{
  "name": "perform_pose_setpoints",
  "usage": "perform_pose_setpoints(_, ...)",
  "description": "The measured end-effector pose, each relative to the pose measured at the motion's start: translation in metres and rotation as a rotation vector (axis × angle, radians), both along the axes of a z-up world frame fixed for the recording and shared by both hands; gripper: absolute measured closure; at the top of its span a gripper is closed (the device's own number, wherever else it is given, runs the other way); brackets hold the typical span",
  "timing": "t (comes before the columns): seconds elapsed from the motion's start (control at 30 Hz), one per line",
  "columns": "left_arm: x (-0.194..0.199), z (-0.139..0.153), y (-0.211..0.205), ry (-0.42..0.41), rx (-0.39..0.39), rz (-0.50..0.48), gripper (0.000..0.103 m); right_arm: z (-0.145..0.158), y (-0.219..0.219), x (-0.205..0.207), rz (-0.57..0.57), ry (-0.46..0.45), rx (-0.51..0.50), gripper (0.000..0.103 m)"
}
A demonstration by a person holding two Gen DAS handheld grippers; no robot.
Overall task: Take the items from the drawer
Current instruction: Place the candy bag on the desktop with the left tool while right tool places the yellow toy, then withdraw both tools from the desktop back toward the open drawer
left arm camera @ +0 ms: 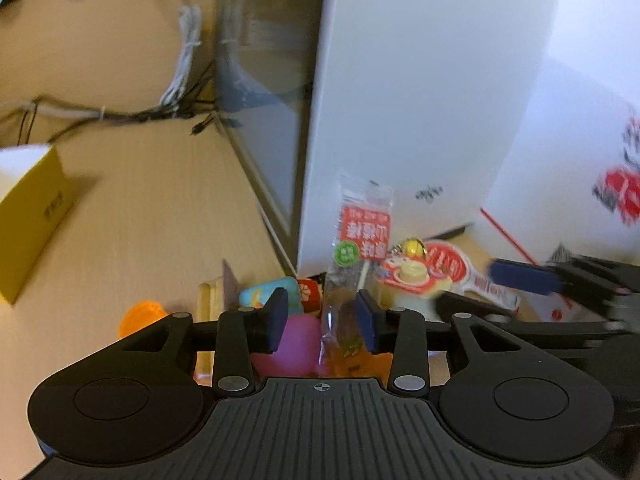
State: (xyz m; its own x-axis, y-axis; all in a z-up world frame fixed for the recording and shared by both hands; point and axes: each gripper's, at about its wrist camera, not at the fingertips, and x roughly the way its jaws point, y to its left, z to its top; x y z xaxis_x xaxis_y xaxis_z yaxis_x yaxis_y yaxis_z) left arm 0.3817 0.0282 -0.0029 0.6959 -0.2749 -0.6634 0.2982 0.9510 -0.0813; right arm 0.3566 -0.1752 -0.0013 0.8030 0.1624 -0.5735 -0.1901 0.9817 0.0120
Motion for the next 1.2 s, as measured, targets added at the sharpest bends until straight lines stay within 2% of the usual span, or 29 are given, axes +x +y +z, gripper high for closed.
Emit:
perform_pose_setpoints(0.07, 0.000, -0.003, -0.006, -0.022, 0.035, -0.025, 0.062, -0.002, -0.014, -0.020, -0.047, -0.001, 0.090, 0.045)
perform_pose_setpoints(0.1, 0.000, -0.004, -0.009, -0.031, 0.044, -0.035, 0.064, -0.004, -0.018, -0.029, -0.061, -0.004, 0.102, 0.045)
perform_pose_setpoints(0.13, 0.000, -0.004, -0.012, -0.039, 0.045, -0.050, 0.068, -0.007, -0.018, -0.035, -0.069, 0.001, 0.098, 0.045)
perform_pose_setpoints(0.17, 0.001, -0.004, -0.016, -0.033, 0.041, -0.068, 0.077, -0.013, -0.010, -0.034, -0.066, 0.022, 0.090, 0.047)
perform_pose_setpoints(0.27, 0.001, -0.007, -0.032, -0.034, 0.077, -0.106, 0.077, -0.027, -0.005, -0.037, -0.045, 0.113, 0.117, 0.064)
perform_pose_setpoints(0.37, 0.005, -0.010, -0.043, -0.026, 0.083, -0.134, 0.076, -0.029, -0.003, -0.043, -0.042, 0.139, 0.097, 0.064)
perform_pose_setpoints(0.5, 0.012, -0.005, -0.047, -0.005, 0.078, -0.106, 0.075, -0.027, 0.001, -0.047, -0.036, 0.157, 0.100, 0.064)
perform_pose_setpoints(0.67, -0.003, 0.007, -0.033, -0.033, 0.063, -0.099, 0.075, -0.027, -0.002, -0.053, -0.022, 0.148, 0.082, 0.064)
perform_pose_setpoints(0.77, -0.013, 0.010, -0.021, -0.029, 0.064, -0.059, 0.075, -0.028, 0.001, -0.048, -0.021, 0.146, 0.091, 0.064)
perform_pose_setpoints(1.0, -0.050, 0.026, 0.029, -0.014, 0.010, 0.058, 0.075, -0.024, 0.013, -0.016, 0.004, 0.121, 0.170, 0.064)
perform_pose_setpoints(1.13, -0.072, 0.022, 0.069, 0.007, -0.018, 0.213, 0.075, -0.019, 0.020, 0.001, 0.014, 0.110, 0.196, 0.064)
perform_pose_setpoints(1.2, -0.080, 0.020, 0.086, 0.014, -0.035, 0.293, 0.075, -0.019, 0.033, 0.011, 0.030, 0.099, 0.154, 0.064)
